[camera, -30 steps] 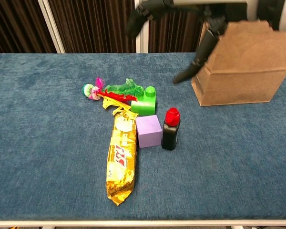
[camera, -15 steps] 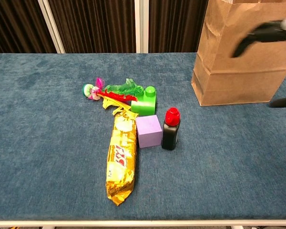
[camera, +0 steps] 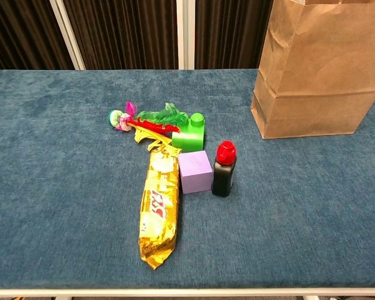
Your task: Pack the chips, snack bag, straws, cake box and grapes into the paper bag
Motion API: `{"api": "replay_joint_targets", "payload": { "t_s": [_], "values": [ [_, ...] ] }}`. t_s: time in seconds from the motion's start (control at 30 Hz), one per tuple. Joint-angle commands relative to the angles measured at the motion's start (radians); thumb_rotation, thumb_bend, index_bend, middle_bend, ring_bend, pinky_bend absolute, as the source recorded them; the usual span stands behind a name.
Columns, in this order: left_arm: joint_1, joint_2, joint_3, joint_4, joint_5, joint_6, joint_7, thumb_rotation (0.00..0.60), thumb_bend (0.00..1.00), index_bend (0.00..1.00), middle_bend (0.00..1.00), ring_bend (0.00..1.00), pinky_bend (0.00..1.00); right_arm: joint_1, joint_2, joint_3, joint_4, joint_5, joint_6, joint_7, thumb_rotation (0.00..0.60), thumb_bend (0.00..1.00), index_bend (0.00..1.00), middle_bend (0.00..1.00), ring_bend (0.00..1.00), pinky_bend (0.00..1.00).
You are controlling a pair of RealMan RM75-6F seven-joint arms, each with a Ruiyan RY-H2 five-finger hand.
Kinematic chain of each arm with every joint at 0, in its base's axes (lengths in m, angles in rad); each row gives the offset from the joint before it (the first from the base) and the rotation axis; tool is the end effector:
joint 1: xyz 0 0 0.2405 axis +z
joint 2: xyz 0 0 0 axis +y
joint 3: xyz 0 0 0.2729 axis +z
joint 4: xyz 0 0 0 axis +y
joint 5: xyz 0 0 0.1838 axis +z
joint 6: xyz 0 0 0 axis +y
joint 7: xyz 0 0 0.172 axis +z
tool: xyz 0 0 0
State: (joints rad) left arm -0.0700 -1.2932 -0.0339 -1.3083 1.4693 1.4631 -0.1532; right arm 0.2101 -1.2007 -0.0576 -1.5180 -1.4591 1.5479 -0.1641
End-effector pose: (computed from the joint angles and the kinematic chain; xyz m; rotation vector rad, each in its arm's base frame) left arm -0.3664 0.2026 0.1564 -1.3356 -0.9675 -0.8746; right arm -0.3113 -0.2298 0.1670 1.4951 -0.7240 0.8148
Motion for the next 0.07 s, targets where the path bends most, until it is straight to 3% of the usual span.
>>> {"api": "replay_joint_targets", "payload": {
  "t_s": [0.03,0.07],
  "values": [
    [0.0,0.001,0.0,-0.002,-0.004,-0.005,0.003,0.6,0.09,0.05,0.01,0.0,0.12,-0.019,-0.01,0.025,0.028,0.023,-0.003,0.03,0.6,0.0,0.24,0.22,0.09,0.11],
    [0.0,0.0,0.0,-0.001,-0.004,-0.006,0.003,0.6,0.09,0.05,0.01,0.0,0.12,-0.021,-0.011,0.03,0.033,0.026,-0.005,0.036,0.6,0.0,0.24,0.22,0.09,0.11]
  ]
}}
